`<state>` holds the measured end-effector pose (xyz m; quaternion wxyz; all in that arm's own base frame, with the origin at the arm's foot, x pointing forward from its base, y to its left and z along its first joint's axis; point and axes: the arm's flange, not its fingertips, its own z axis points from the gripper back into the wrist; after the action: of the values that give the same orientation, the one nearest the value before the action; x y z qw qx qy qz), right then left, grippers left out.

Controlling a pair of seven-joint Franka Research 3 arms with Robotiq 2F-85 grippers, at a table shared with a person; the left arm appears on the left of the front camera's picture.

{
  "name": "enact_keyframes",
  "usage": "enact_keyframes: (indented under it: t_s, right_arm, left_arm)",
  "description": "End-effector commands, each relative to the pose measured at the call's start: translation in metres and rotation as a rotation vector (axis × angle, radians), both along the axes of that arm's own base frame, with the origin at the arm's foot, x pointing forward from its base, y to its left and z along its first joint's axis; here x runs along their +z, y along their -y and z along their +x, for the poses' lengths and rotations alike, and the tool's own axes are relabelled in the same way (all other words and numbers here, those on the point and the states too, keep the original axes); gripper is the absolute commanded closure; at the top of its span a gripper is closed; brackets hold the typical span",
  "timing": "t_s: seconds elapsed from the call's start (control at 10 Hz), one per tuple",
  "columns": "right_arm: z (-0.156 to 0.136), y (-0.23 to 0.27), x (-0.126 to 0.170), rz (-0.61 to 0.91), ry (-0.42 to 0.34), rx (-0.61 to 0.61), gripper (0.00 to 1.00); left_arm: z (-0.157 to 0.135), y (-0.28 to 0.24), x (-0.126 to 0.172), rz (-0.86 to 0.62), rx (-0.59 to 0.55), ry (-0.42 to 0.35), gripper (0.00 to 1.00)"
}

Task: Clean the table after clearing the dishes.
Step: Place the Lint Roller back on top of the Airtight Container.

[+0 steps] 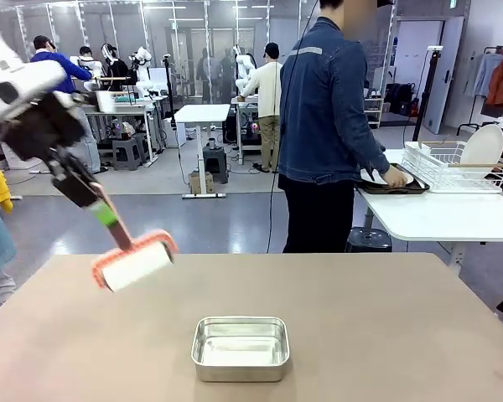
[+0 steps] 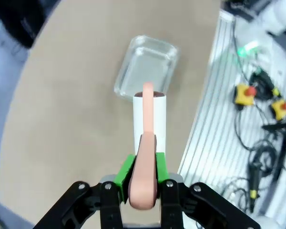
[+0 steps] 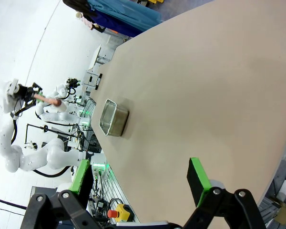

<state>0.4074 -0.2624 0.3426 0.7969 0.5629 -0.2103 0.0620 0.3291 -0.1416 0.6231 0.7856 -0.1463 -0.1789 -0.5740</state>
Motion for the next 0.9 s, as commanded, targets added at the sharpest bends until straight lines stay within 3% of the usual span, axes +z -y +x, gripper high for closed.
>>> enact_keyframes:
  t_s: [0.0, 0.2, 0.3, 0.4, 0.8]
  right_arm:
    - [-0.001, -0.002, 0.002, 0.009, 0.009, -0.007, 0.00]
    - [-0.001, -0.002, 0.002, 0.009, 0.009, -0.007, 0.00]
    - [-0.001, -0.002, 0.002, 0.009, 0.009, -0.007, 0.00]
    - [-0.001, -0.002, 0.002, 0.009, 0.009, -0.007, 0.00]
    - [-0.001, -0.002, 0.002, 0.009, 0.009, -0.007, 0.00]
  left_arm:
    - [-0.005, 0.034, -0.014, 0.109, -0.118, 0.014, 0.77]
    - [-0.011, 0.084, -0.025, 0.176, -0.172, 0.022, 0.77]
    - [-0.008, 0.090, -0.021, 0.161, -0.198, 0.024, 0.77]
    - [-0.024, 0.082, -0.027, 0.143, -0.200, -0.001, 0.77]
    - [-0.016, 0.087, -0.029, 0.144, -0.214, -0.004, 0.77]
